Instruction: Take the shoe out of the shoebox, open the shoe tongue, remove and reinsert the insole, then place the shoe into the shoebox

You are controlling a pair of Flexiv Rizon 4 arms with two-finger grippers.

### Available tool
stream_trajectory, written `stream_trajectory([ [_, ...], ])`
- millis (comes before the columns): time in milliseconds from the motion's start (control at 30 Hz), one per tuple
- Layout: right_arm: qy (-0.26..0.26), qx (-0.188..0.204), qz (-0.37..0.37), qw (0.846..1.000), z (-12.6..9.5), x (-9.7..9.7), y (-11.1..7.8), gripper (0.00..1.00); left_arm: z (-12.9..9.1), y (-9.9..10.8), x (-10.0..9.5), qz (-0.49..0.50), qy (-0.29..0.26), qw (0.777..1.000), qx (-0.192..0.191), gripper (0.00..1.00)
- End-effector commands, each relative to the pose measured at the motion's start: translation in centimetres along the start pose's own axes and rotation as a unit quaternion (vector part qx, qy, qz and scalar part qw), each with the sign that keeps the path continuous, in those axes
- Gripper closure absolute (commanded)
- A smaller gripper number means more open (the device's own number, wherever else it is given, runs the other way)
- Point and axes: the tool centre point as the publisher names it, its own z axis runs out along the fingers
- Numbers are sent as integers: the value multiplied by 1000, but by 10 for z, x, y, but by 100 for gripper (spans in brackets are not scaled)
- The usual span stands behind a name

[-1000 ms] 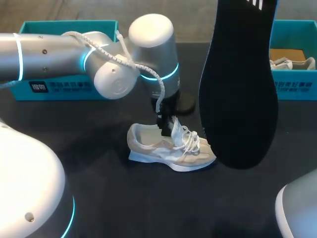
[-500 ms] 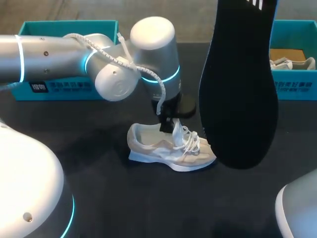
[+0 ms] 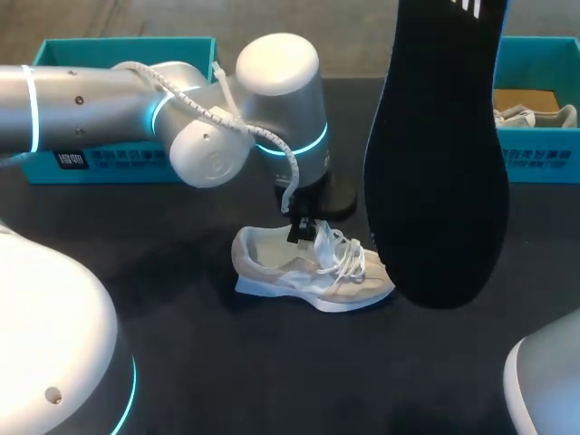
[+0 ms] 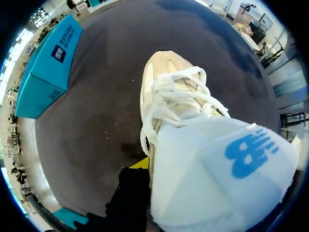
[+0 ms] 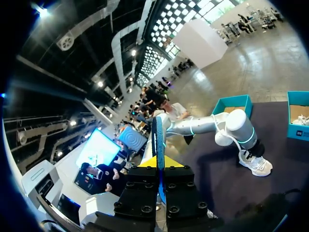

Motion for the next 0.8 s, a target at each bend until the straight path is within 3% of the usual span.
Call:
stream_trajectory([
  [33,-1,1,1,1000,1,1,2,100,-23,8,8,15,-8,1000,1,100],
  [300,-1,1,1,1000,1,1,2,100,-52,12,23,80,-33,996,-5,100],
  [467,-1,1,1,1000,1,1,2,100,-58,18,28,109,-48,993,-10,100],
  [800,-1,1,1,1000,1,1,2,100,-74,39,40,266,-32,963,13,100],
])
